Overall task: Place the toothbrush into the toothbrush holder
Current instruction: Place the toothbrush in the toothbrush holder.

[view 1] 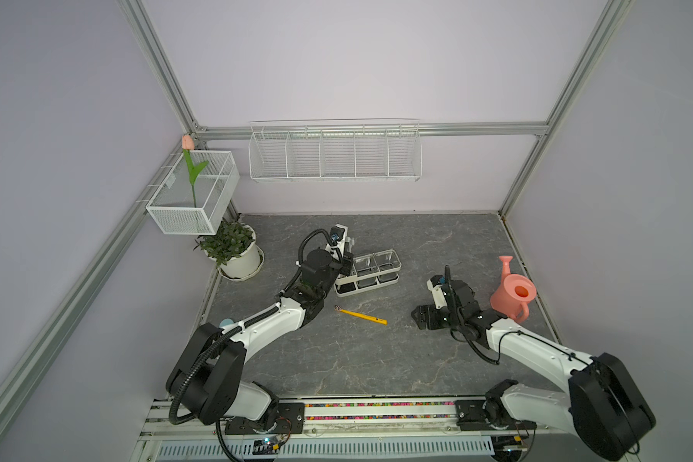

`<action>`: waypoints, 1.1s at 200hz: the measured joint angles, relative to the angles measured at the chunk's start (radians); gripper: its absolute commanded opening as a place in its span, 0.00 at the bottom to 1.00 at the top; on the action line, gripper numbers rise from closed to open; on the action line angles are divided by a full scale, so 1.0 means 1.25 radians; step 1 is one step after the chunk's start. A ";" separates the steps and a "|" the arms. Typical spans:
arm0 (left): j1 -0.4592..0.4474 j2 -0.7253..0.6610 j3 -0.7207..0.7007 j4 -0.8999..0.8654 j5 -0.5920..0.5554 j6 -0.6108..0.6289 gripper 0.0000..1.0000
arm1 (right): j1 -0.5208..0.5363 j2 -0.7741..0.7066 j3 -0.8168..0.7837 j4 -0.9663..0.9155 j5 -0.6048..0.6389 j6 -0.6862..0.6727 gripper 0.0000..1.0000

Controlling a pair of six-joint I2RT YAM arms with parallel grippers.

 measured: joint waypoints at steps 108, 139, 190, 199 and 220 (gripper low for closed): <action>0.000 0.009 -0.015 0.039 0.002 -0.015 0.01 | 0.000 0.012 0.013 0.000 0.000 -0.005 0.89; 0.002 0.016 -0.017 0.046 0.002 -0.021 0.02 | 0.000 0.012 0.013 0.000 0.000 -0.006 0.89; 0.002 0.017 -0.036 0.065 -0.001 -0.032 0.03 | 0.000 0.012 0.013 -0.001 0.000 -0.006 0.89; 0.002 0.018 -0.038 0.068 -0.001 -0.034 0.03 | 0.000 0.012 0.013 0.000 0.001 -0.006 0.89; 0.002 0.021 -0.041 0.074 -0.001 -0.038 0.03 | 0.000 0.011 0.013 -0.001 0.001 -0.006 0.89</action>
